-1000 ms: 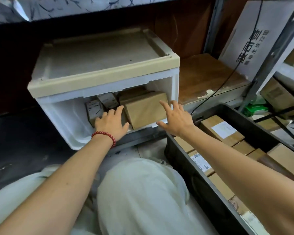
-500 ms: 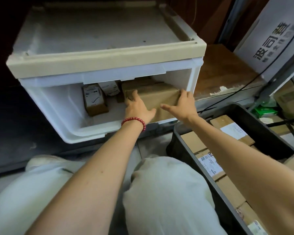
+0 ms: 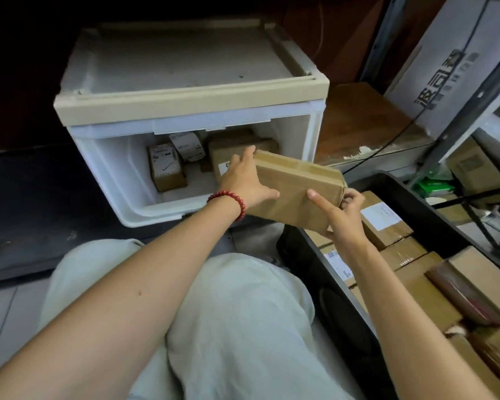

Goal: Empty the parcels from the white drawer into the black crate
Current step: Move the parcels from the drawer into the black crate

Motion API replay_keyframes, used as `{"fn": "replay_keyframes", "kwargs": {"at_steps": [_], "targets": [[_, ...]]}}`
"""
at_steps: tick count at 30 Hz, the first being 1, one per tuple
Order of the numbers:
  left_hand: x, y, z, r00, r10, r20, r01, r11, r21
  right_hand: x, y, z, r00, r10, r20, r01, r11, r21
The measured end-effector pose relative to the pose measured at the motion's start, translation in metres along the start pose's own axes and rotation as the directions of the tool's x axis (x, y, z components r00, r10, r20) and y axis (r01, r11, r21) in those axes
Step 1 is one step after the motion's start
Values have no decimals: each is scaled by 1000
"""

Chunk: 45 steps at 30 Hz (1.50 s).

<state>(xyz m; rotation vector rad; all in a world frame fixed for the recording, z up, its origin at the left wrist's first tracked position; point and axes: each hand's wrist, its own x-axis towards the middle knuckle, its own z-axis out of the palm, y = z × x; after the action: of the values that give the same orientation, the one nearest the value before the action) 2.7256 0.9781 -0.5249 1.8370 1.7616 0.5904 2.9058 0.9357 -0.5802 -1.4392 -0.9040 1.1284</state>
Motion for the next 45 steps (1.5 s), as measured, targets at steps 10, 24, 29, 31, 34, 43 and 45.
{"fn": "replay_keyframes", "kwargs": {"at_steps": [10, 24, 29, 31, 34, 43, 45], "targets": [[-25, 37, 14, 936, 108, 336, -58, 986, -156, -72, -2, -84, 981, -37, -190, 64, 988, 142], [-9, 44, 38, 878, 173, 447, 31, 911, -412, -63, 15, -87, 981, -73, -181, 90, 992, 88], [4, 42, 46, 905, 95, 416, 64, 933, -353, -57, 15, -85, 978, -116, -174, 138, 983, 120], [7, 43, 47, 920, 32, 390, 103, 942, -320, -56, 12, -84, 978, -134, -158, 157, 977, 145], [10, 45, 46, 926, -77, 371, 196, 935, -294, -53, 10, -83, 973, -176, -152, 196, 972, 131], [12, 46, 47, 913, -92, 398, 258, 885, -388, -53, 9, -89, 945, -226, -235, 250, 965, 78], [12, 45, 47, 922, -63, 383, 224, 891, -394, -55, 11, -91, 957, -170, -234, 187, 981, 54]]}}
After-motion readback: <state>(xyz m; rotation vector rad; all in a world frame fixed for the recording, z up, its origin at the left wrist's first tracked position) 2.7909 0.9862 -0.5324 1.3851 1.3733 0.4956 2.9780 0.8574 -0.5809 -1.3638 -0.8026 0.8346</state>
